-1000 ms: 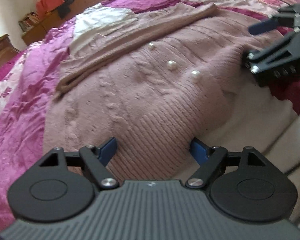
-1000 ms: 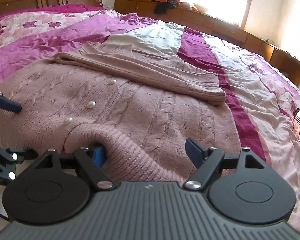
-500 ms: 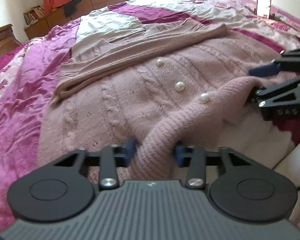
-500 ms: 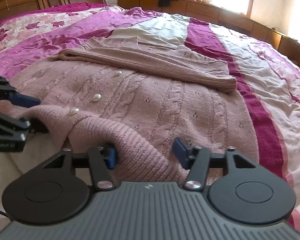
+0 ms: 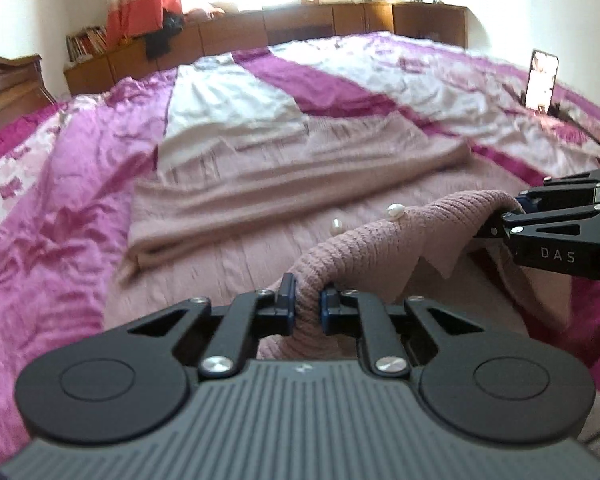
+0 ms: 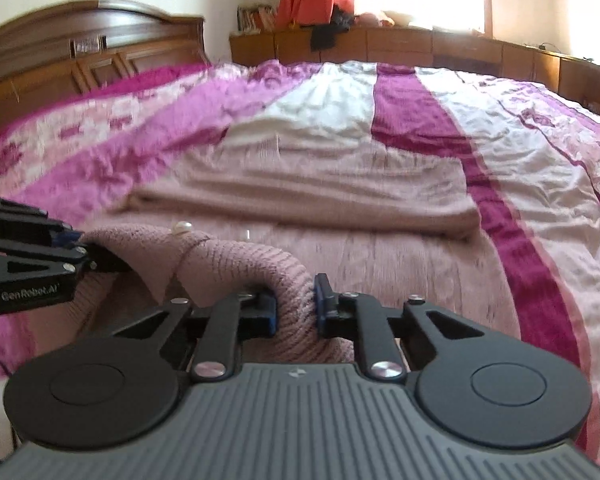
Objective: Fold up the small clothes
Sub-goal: 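Grasp the ribbed hem with the left tool while the right tool grasps beside it, then lift the hem with both tools and fold it toward the collar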
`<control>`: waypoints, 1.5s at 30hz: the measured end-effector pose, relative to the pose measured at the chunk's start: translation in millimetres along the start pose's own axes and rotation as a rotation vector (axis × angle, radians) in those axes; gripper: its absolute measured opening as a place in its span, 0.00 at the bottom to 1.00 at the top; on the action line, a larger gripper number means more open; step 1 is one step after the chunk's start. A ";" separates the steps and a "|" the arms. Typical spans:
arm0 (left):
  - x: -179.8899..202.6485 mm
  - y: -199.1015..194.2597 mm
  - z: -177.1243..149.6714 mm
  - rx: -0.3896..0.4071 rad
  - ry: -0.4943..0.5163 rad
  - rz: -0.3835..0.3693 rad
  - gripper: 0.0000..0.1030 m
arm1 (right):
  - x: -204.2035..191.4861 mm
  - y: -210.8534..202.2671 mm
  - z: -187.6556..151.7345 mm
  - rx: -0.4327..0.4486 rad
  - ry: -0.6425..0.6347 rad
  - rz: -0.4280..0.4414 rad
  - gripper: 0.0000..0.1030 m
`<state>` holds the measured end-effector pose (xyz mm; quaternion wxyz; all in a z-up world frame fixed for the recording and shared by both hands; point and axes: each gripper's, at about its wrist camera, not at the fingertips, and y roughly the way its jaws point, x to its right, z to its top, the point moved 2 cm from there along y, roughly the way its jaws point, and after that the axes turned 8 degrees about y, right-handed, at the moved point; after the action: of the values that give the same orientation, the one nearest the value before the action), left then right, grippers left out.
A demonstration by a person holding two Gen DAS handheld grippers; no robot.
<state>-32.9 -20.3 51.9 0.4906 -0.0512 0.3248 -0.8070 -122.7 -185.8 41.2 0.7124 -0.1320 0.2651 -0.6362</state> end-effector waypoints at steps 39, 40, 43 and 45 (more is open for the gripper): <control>-68.8 125.6 124.6 0.184 -0.010 0.182 0.13 | 30.2 144.7 157.7 0.206 0.107 -0.018 0.14; -70.5 134.9 124.4 0.174 -0.013 0.179 0.13 | 31.8 155.0 158.6 0.197 0.105 -0.022 0.14; -76.0 163.5 120.4 0.135 -0.029 0.172 0.13 | 37.7 186.8 158.2 0.160 0.106 -0.040 0.14; -80.3 186.2 115.5 0.090 -0.041 0.159 0.13 | 41.9 207.7 156.1 0.126 0.103 -0.054 0.14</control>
<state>195.9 -66.1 54.4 0.5616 -0.0197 0.2809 -0.7780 138.4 -217.6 52.0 0.6875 -0.0610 0.2571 -0.6764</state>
